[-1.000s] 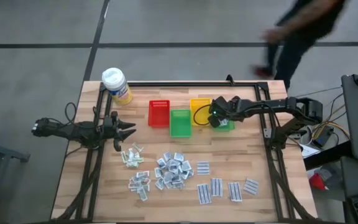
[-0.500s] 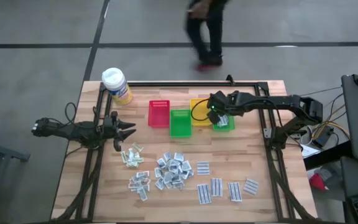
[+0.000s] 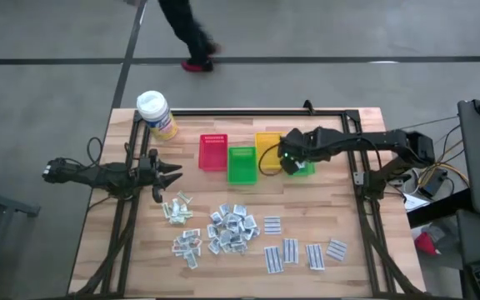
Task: Pick & Place First Aid Supplies
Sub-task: Put the blue bandage into the right green basket
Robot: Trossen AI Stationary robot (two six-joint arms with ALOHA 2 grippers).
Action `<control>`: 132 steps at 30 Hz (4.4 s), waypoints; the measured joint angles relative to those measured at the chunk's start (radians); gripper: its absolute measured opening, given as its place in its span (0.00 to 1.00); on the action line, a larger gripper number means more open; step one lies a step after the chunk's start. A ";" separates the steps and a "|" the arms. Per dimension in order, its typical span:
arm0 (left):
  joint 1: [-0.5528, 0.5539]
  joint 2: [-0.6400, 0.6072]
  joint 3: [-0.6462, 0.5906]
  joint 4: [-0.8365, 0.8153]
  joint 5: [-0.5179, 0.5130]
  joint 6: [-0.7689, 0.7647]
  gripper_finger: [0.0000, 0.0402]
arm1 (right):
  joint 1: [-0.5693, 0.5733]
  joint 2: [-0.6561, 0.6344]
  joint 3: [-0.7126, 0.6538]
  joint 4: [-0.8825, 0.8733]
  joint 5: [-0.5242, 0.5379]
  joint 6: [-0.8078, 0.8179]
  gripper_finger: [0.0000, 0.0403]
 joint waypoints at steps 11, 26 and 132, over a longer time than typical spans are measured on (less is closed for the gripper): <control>0.000 0.000 0.000 -0.002 0.000 0.000 0.33 | 0.231 -0.019 -0.041 -0.029 -0.023 0.259 0.16; 0.000 0.000 -0.004 0.003 0.000 0.000 0.33 | 0.498 -0.022 -0.066 -0.034 -0.236 0.492 0.21; 0.000 0.000 -0.010 0.005 0.000 -0.079 0.33 | 0.991 -0.019 -0.485 0.378 -0.539 1.407 0.26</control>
